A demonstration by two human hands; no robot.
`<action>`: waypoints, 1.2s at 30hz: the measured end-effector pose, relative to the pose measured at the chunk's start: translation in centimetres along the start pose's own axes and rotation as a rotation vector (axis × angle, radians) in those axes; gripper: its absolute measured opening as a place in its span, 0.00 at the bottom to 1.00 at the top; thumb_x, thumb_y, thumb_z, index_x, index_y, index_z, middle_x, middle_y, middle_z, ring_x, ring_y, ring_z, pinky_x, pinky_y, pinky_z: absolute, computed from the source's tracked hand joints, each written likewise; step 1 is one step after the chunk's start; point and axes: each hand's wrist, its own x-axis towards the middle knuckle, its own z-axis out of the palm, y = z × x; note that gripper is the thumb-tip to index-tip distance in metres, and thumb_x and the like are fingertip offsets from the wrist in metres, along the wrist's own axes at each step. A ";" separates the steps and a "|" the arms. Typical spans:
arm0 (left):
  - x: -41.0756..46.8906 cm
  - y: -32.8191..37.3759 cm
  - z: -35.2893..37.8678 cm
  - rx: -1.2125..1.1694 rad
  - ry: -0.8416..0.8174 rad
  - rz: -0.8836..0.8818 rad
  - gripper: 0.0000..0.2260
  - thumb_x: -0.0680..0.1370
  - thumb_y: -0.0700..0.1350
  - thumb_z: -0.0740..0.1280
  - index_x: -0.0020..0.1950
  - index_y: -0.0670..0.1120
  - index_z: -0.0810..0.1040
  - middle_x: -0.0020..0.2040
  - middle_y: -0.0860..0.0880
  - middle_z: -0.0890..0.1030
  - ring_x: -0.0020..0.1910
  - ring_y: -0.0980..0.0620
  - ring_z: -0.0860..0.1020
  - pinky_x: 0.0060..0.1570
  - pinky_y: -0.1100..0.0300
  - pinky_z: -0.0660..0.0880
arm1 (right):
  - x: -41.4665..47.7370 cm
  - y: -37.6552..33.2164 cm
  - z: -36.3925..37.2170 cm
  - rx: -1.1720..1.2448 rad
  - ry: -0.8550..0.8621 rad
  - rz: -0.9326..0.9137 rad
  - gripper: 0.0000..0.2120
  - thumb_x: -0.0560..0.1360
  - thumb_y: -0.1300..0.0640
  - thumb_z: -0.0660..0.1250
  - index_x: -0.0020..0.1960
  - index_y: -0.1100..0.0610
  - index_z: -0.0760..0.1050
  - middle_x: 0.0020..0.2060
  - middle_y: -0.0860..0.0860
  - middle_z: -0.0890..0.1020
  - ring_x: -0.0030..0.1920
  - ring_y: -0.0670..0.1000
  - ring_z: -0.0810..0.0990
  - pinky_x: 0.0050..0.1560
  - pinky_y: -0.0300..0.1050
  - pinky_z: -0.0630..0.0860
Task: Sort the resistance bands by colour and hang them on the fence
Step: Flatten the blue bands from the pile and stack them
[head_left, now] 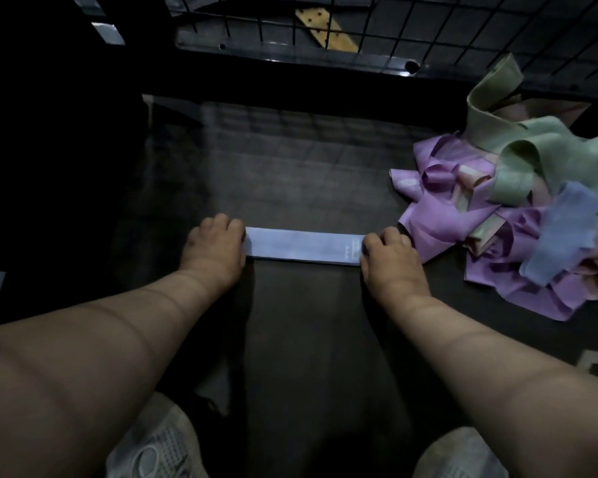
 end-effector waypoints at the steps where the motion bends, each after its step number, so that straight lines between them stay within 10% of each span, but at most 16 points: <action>1: -0.3 -0.1 0.0 0.011 0.002 0.007 0.11 0.78 0.47 0.64 0.59 0.47 0.74 0.59 0.43 0.73 0.59 0.41 0.72 0.57 0.51 0.68 | -0.1 -0.1 -0.2 0.023 -0.014 -0.012 0.12 0.79 0.53 0.63 0.60 0.56 0.75 0.56 0.58 0.72 0.56 0.62 0.71 0.55 0.53 0.71; 8: -1.3 4.1 -3.0 -0.118 0.122 0.176 0.10 0.76 0.47 0.70 0.56 0.45 0.80 0.54 0.43 0.76 0.54 0.41 0.74 0.53 0.48 0.72 | -1.0 3.3 -6.1 0.035 -0.156 -0.171 0.13 0.79 0.55 0.61 0.62 0.57 0.72 0.60 0.58 0.73 0.61 0.61 0.72 0.58 0.51 0.69; 17: -3.7 19.7 -7.6 -0.353 0.046 0.484 0.11 0.78 0.47 0.66 0.58 0.45 0.80 0.55 0.43 0.79 0.56 0.40 0.76 0.57 0.49 0.73 | -5.4 19.4 -16.6 -0.137 -0.574 0.130 0.20 0.80 0.52 0.63 0.70 0.56 0.69 0.65 0.56 0.77 0.62 0.57 0.76 0.54 0.41 0.70; 21: -4.7 25.8 -8.8 -0.420 -0.152 0.454 0.12 0.77 0.51 0.63 0.57 0.51 0.80 0.55 0.44 0.80 0.55 0.41 0.79 0.55 0.49 0.76 | -5.6 23.3 -15.7 0.512 -0.472 0.460 0.19 0.79 0.57 0.68 0.68 0.49 0.71 0.60 0.55 0.75 0.48 0.53 0.77 0.42 0.44 0.76; 25: -4.9 29.3 -9.7 -0.434 -0.246 0.493 0.12 0.76 0.51 0.61 0.56 0.50 0.79 0.52 0.47 0.81 0.50 0.43 0.80 0.53 0.51 0.78 | -5.7 23.4 -12.5 1.057 -0.524 0.699 0.18 0.79 0.59 0.67 0.65 0.42 0.75 0.61 0.54 0.75 0.55 0.53 0.76 0.42 0.45 0.74; 36: -3.5 29.6 -10.1 -0.381 -0.269 0.461 0.11 0.79 0.46 0.64 0.61 0.49 0.78 0.54 0.47 0.81 0.50 0.46 0.79 0.51 0.58 0.75 | -3.9 21.8 -8.7 1.071 -0.292 0.758 0.13 0.79 0.64 0.65 0.59 0.50 0.78 0.61 0.54 0.75 0.64 0.57 0.73 0.68 0.54 0.72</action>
